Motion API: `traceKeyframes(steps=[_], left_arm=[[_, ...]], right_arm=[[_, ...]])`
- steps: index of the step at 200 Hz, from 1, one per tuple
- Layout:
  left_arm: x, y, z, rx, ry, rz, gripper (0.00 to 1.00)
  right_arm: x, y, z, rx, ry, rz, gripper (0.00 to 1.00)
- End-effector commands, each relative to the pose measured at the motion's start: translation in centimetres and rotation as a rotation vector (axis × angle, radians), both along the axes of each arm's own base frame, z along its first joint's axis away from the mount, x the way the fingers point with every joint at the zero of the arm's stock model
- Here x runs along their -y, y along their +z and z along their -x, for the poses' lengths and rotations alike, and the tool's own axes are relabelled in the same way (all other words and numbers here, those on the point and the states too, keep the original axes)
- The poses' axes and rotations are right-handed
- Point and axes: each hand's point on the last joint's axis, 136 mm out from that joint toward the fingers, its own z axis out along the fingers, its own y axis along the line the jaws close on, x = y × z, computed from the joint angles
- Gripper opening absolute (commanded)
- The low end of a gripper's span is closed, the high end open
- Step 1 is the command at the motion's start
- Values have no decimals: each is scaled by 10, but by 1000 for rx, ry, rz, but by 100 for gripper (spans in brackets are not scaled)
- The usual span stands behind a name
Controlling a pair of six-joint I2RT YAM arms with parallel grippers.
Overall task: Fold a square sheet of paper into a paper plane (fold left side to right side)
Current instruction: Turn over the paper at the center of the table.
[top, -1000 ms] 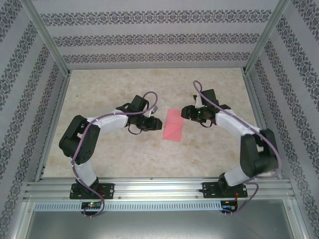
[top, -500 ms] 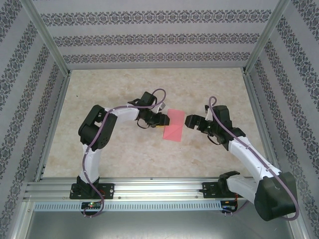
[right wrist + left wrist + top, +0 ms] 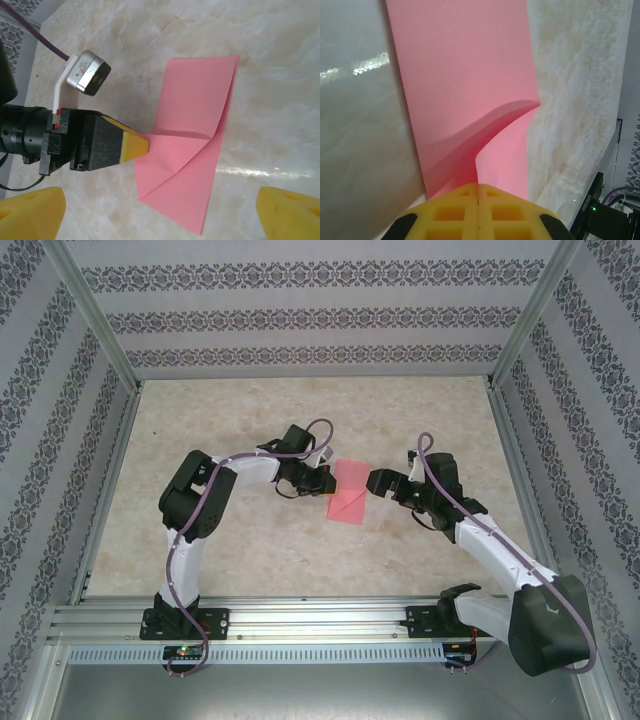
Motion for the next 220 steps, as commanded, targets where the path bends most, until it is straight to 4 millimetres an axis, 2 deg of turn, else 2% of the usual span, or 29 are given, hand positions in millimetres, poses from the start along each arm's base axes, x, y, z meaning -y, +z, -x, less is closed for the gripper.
traceKeyframes(steps=[1,31,94,139,164,205,220], left_arm=[[-2,36,-4,101,1,46,6],[-6,39,-2,111,7,42,7],[-8,38,-3,108,16,38,8],[-10,36,-4,103,27,36,8],[-11,32,-4,98,33,29,9],[-18,20,-8,85,55,-18,21],[-20,19,-9,83,60,-21,26]], right_arm=[[-15,6,-9,16,37,-100,98],[-29,-4,-19,-31,72,-160,93],[-56,-40,-39,-154,113,-151,79],[-66,-62,-45,-210,105,-174,74],[-72,-61,-46,-211,116,-218,63],[-73,-60,-46,-207,125,-225,39],[-74,-62,-45,-214,127,-222,34]])
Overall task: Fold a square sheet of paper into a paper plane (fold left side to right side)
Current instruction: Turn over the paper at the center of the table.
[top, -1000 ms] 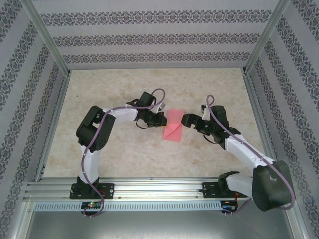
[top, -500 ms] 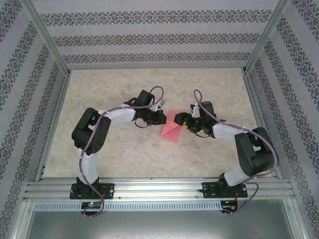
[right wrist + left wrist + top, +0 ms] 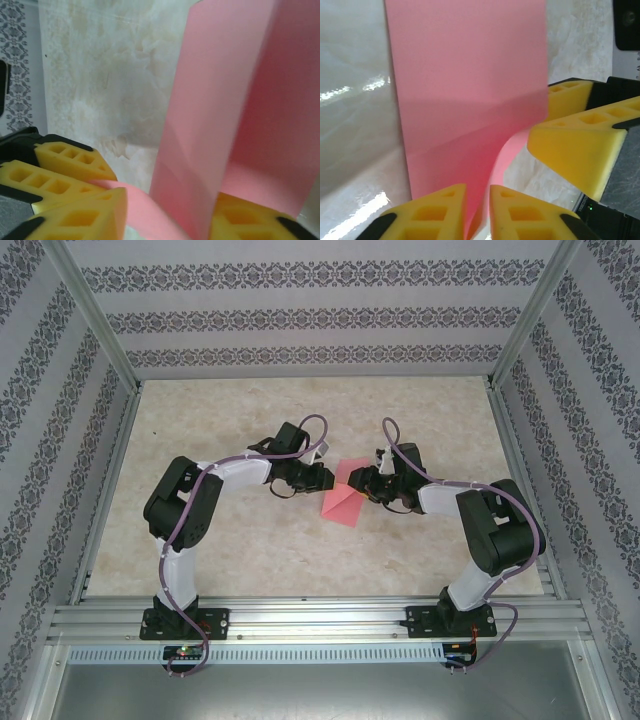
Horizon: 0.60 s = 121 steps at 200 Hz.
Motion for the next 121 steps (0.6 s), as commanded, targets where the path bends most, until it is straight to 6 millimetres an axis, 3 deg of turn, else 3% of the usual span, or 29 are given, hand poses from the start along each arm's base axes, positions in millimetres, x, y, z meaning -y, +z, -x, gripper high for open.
traceKeyframes(steps=[1,89,121], left_arm=[[-9,-6,-9,9,27,-18,26],[-48,27,-8,81,109,-1,50],[-58,40,0,94,146,49,64]], right_arm=[[-10,7,-3,29,28,-25,33],[-9,11,-5,42,37,-5,14],[-11,32,-8,92,46,-26,3]])
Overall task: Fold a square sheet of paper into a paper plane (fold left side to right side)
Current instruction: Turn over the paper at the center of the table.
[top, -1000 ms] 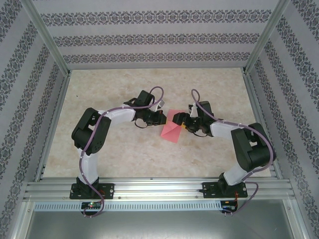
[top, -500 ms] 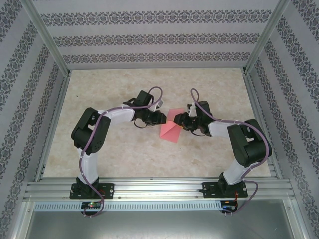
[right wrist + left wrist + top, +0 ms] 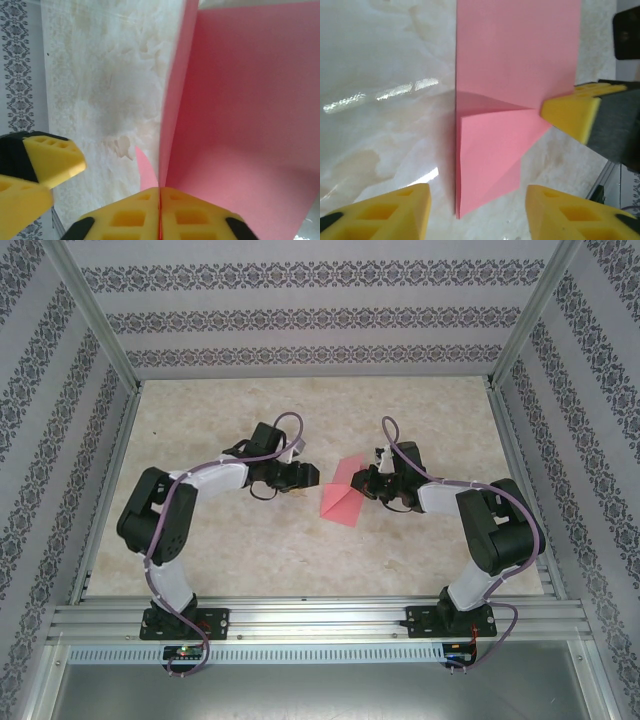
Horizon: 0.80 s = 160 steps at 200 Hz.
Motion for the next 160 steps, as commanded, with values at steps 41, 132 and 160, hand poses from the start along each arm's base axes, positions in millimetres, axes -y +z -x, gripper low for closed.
traceKeyframes(steps=[41,132,160], left_arm=[[-15,52,5,89,100,188,96],[14,200,18,240,-17,664,100],[24,231,27,274,-70,729,99]], right_arm=[[-6,99,-9,257,47,-72,0],[-12,269,8,576,152,-292,0],[-19,286,15,593,181,-324,0]])
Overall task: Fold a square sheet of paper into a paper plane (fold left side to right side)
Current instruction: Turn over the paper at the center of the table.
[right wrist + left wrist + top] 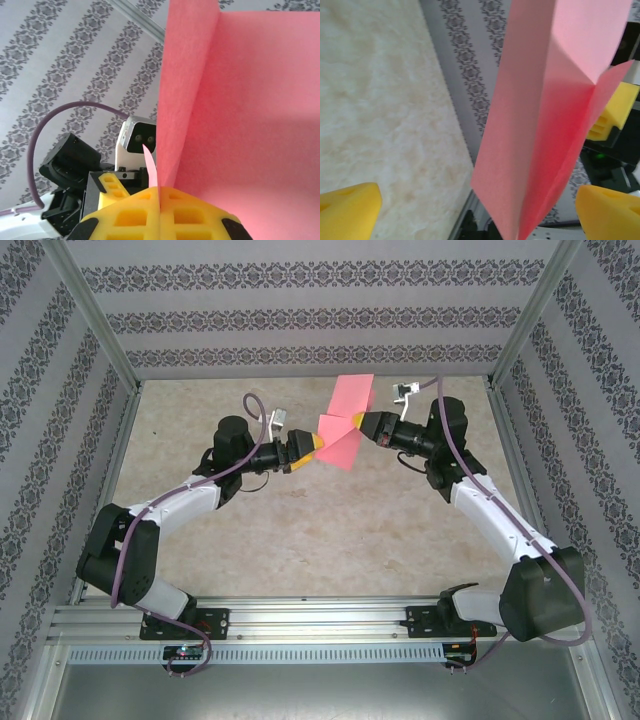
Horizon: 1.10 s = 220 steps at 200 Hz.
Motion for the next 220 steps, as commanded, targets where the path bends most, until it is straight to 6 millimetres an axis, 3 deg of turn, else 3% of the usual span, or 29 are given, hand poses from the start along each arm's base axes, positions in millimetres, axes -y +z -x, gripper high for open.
traceKeyframes(steps=[1,24,54,81,156,175,195,220], left_arm=[[12,67,15,137,-81,143,99],[18,86,22,171,-109,176,92],[22,95,27,182,-126,186,73],[23,93,27,173,-126,176,56],[23,87,26,164,-118,153,21],[24,82,26,160,-117,132,14],[23,69,25,152,-89,52,11],[13,32,28,175,-16,-256,5]], right_arm=[[-10,28,14,47,67,-41,0],[-12,32,18,51,81,-51,0],[-13,34,21,43,88,-69,0],[-9,36,23,42,77,-76,0],[-3,29,25,25,65,-64,0],[1,25,25,19,49,-42,7],[9,17,25,11,5,12,22],[34,-6,22,-22,-134,175,41]])
